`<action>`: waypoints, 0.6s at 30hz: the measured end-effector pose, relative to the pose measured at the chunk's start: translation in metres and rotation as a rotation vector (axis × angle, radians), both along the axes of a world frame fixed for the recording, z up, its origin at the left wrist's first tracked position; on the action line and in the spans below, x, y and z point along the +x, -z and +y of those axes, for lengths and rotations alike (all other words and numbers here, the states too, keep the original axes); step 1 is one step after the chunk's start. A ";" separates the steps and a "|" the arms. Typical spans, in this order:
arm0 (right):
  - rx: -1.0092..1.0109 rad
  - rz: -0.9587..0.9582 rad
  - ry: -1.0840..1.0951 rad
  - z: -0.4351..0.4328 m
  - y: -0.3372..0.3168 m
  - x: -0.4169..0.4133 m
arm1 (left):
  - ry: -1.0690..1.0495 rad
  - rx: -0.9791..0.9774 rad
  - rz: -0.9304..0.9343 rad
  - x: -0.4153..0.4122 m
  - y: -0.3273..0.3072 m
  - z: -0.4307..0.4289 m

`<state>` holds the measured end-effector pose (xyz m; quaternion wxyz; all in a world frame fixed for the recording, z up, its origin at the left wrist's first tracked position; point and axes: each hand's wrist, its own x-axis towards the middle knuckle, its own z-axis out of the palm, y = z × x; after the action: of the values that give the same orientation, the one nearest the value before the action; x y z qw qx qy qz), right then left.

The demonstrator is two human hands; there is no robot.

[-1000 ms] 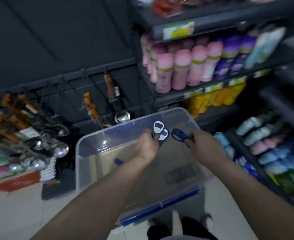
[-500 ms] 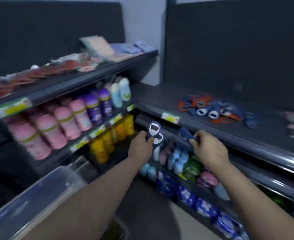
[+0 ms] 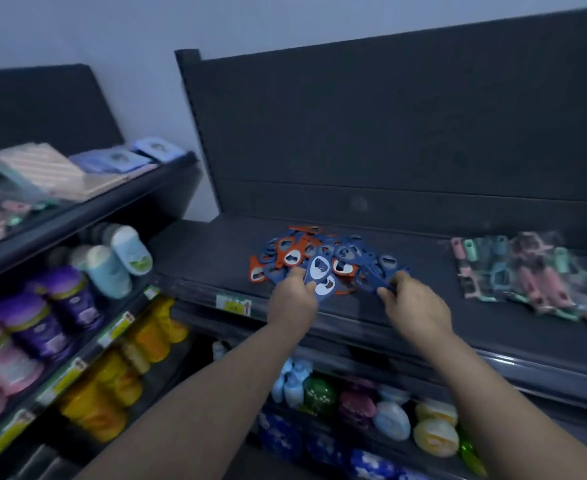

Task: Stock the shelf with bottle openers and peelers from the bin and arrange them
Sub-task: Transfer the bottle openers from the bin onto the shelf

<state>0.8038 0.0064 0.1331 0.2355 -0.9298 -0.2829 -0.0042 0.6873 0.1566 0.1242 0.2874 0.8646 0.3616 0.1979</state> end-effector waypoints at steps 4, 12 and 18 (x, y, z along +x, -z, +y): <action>-0.037 0.057 0.022 0.029 0.009 0.027 | 0.057 0.065 0.058 0.038 0.008 0.036; -0.128 -0.098 0.117 0.078 0.032 0.057 | 0.117 0.353 0.115 0.081 0.033 0.081; -0.144 -0.163 -0.023 0.092 0.042 0.062 | 0.246 0.529 0.122 0.094 0.051 0.096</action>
<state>0.8656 0.0987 0.0916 0.1440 -0.9376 -0.3115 -0.0568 0.7811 0.2528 0.0731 0.0516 0.9571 0.2064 0.1965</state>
